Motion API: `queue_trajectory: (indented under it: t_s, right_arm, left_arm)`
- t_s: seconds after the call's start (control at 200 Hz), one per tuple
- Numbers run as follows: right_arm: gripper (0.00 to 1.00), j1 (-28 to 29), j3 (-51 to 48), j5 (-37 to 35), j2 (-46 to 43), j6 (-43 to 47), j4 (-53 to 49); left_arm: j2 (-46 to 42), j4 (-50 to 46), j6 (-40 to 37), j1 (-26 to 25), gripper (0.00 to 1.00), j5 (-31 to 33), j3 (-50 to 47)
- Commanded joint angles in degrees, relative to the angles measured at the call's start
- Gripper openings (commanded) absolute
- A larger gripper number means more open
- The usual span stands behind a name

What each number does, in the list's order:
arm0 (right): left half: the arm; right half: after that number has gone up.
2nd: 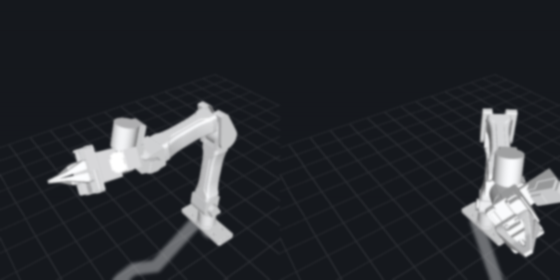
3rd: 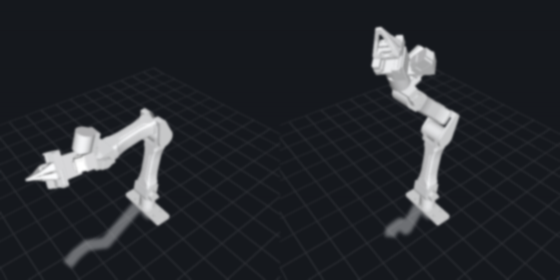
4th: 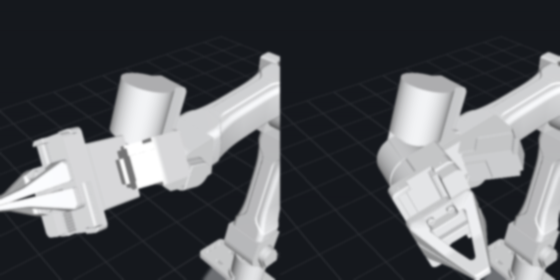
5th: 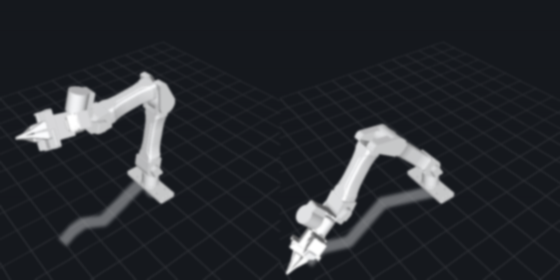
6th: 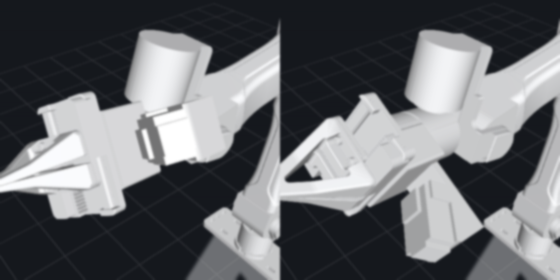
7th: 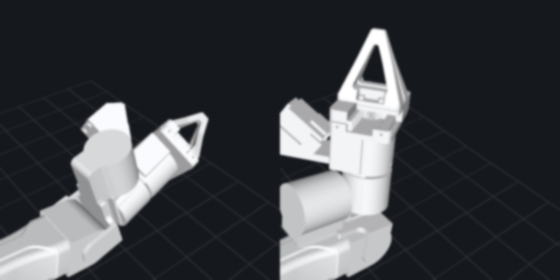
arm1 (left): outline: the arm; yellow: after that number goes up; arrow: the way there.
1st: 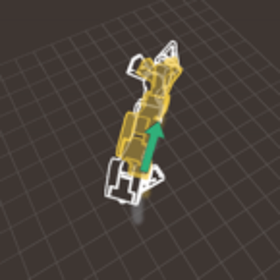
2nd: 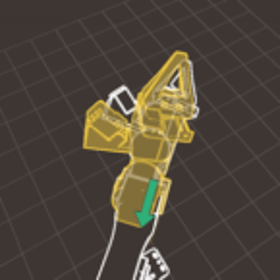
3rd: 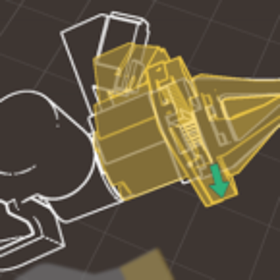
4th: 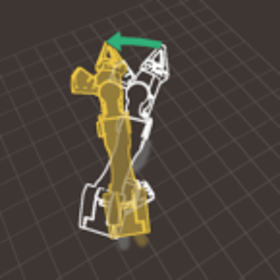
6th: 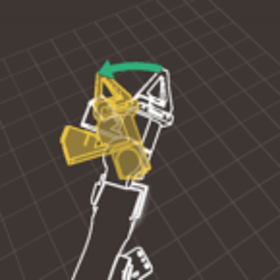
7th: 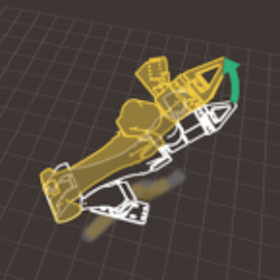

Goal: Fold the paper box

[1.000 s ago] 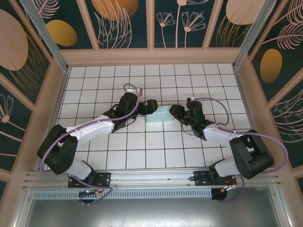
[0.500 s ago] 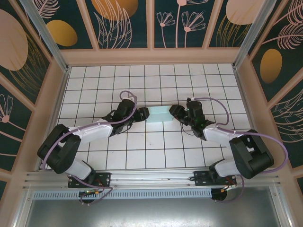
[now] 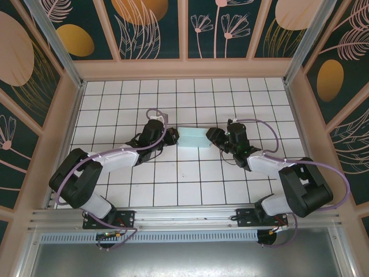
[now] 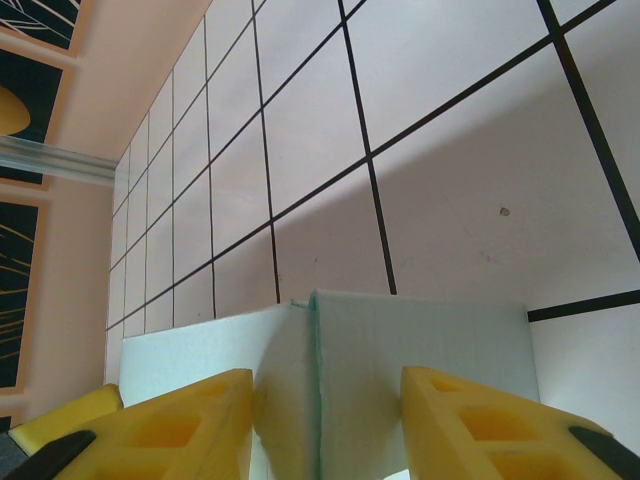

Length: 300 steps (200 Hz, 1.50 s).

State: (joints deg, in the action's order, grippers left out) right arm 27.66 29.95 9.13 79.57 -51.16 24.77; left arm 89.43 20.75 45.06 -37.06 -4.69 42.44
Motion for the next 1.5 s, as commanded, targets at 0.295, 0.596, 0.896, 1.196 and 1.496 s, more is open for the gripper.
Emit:
queue_trajectory:
  t_s: [0.295,0.596,0.896,1.196,1.496]
  right_arm:
    - [0.41,-0.21,0.54,0.81,2.69,0.90,-4.05]
    - [0.41,-0.23,0.72,0.72,2.36,1.09,-4.38]
    - [0.48,-0.32,4.19,0.31,0.92,2.94,-6.65]
    - [0.76,-1.33,11.96,-4.62,-1.00,13.32,-16.22]
    - [0.76,-2.78,21.64,-3.22,3.20,21.22,-23.44]
  left_arm:
    - [3.15,-6.86,-2.21,0.13,0.47,-0.39,1.73]
    - [5.23,-0.78,1.72,0.23,0.00,-5.42,0.28]
    - [2.18,-8.08,-3.48,0.23,0.57,1.65,4.87]
    - [2.29,-8.93,-7.82,0.56,0.84,6.18,15.03]
    - [7.64,-11.44,-9.11,1.70,0.87,4.30,20.76]
